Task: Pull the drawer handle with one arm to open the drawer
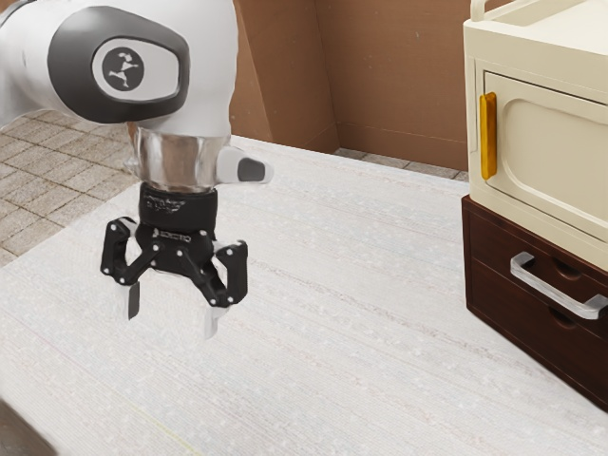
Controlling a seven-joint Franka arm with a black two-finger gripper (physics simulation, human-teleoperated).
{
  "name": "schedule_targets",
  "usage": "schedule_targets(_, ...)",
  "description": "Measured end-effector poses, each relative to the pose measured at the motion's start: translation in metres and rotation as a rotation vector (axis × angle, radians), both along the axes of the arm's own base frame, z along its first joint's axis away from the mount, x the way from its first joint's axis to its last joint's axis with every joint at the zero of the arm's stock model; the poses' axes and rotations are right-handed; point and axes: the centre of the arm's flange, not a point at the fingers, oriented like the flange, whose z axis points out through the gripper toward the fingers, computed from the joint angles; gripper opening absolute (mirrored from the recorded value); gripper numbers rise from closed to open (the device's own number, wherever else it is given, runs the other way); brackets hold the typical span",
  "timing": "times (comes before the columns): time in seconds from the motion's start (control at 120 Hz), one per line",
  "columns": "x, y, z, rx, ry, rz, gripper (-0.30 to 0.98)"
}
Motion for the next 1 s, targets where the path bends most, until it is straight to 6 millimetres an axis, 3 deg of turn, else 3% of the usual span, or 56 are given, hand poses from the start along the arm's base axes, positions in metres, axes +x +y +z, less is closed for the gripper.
schedule_targets(0.058, 0.015, -0.003, 0.002, 0.020, -0.115, 0.100, 0.69)
schedule_targets(0.15, 0.028, 0.011, 0.014, 0.046, -0.254, 0.279, 0.69)
schedule_targets(0.2, 0.033, 0.007, 0.017, 0.062, -0.300, 0.344, 0.69)
schedule_targets(0.275, 0.056, -0.015, 0.011, 0.080, -0.345, 0.407, 0.69)
schedule_targets(0.383, 0.111, -0.062, -0.013, 0.077, -0.409, 0.463, 0.69)
schedule_targets(0.467, 0.138, -0.090, -0.020, 0.058, -0.466, 0.509, 0.69)
schedule_targets(0.567, 0.153, -0.102, -0.028, 0.047, -0.505, 0.576, 0.69)
schedule_targets(0.792, 0.190, -0.142, -0.077, 0.013, -0.542, 0.677, 0.69)
schedule_targets(1.0, 0.213, -0.156, -0.088, -0.025, -0.593, 0.766, 0.69)
